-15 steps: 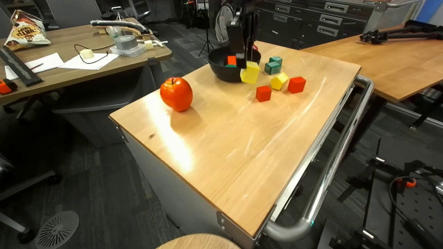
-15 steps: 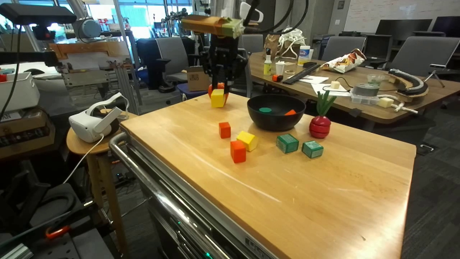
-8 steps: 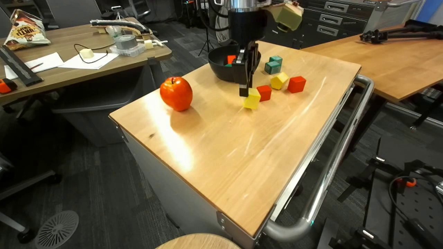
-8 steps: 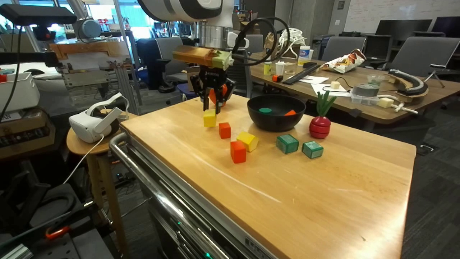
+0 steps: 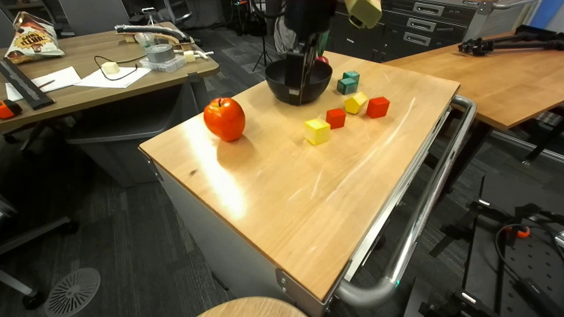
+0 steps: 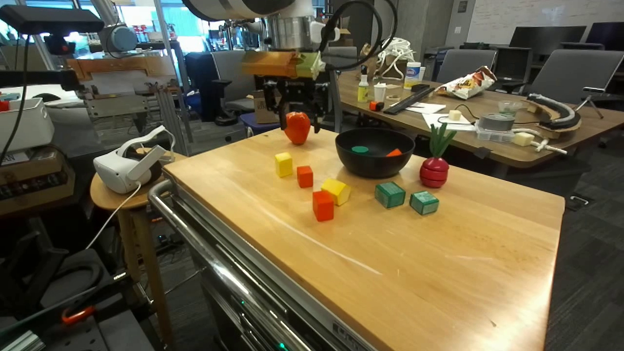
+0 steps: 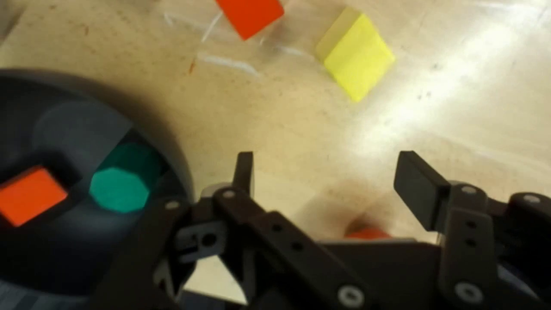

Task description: Take most of the objects from the bowl one at a time and put them on the table, then move the apple to the right, then take the block from the bowl and put it on the table

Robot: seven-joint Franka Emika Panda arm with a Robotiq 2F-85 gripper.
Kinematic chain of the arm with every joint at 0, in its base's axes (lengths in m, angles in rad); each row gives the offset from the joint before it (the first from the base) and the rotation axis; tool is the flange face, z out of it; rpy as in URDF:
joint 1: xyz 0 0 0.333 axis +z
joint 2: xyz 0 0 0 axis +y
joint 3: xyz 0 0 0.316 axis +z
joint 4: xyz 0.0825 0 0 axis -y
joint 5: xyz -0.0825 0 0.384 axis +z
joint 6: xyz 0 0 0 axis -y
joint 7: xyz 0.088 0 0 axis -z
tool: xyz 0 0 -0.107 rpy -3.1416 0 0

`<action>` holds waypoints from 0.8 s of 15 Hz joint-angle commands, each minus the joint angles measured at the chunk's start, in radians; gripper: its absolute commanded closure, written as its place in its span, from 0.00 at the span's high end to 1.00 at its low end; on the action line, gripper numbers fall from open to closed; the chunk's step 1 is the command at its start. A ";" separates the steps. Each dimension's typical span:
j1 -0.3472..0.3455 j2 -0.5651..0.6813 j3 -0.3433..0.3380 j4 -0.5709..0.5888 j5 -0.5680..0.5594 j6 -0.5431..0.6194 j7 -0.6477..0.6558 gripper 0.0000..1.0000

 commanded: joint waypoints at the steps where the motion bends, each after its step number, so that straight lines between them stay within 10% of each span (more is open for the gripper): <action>1: -0.023 -0.081 -0.019 -0.013 0.006 0.128 -0.012 1.00; 12: -0.100 0.126 -0.102 0.226 0.114 0.123 0.248 1.00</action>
